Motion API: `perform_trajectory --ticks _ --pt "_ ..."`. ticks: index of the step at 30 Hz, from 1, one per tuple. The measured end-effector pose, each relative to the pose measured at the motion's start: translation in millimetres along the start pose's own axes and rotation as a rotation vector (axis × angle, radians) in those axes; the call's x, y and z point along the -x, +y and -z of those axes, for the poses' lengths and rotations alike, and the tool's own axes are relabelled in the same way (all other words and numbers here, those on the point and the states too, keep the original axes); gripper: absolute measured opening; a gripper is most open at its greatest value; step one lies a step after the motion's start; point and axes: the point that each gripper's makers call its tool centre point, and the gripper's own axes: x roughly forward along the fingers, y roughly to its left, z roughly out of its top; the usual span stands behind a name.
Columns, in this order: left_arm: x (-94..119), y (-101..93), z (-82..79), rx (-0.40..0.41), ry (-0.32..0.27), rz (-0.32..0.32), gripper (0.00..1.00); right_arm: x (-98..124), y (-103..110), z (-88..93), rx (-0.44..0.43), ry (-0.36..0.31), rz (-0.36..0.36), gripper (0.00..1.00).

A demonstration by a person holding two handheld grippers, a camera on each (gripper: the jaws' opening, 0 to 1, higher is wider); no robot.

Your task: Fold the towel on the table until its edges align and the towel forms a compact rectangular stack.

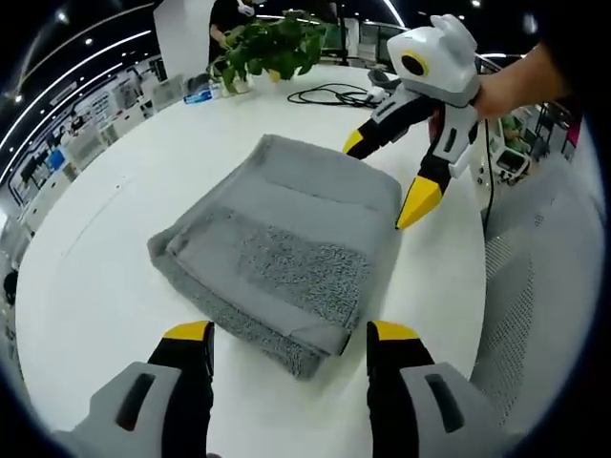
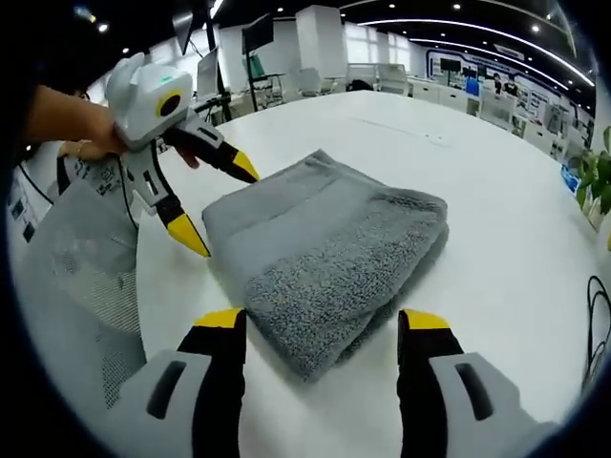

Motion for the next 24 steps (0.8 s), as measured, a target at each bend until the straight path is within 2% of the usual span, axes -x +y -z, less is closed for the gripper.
perform_trajectory --ticks 4,7,10,13,18,22,23,24 --pt "-1.7 2.4 -2.0 0.025 0.002 0.006 0.66 -5.9 -4.3 2.7 -0.003 0.013 -0.001 0.64" --pt "5.4 -0.8 -12.7 0.071 -0.043 0.038 0.67 -5.6 -3.7 2.6 0.000 0.013 -0.007 0.63" --pt "9.4 4.0 -17.2 0.084 -0.063 0.032 0.69 -4.8 -2.7 2.5 -0.007 0.002 -0.009 0.63" --pt "10.6 10.3 -20.6 0.129 -0.084 0.026 0.69 -4.6 -2.4 2.9 -0.020 -0.003 -0.007 0.63" --pt "11.9 22.7 -20.7 0.148 -0.094 0.006 0.72 2.2 -2.6 -5.8 -0.028 -0.039 -0.001 0.64" --pt "13.2 22.9 -22.1 0.177 -0.104 0.017 0.72 7.7 -2.1 -15.6 -0.047 -0.072 0.000 0.63" --pt "15.0 17.9 -30.3 0.207 -0.150 0.053 0.71 8.0 -2.9 -17.0 -0.053 -0.077 0.001 0.63" --pt "16.3 19.6 -33.8 0.239 -0.175 0.051 0.70 7.5 -4.5 -17.4 -0.055 -0.079 0.003 0.63"
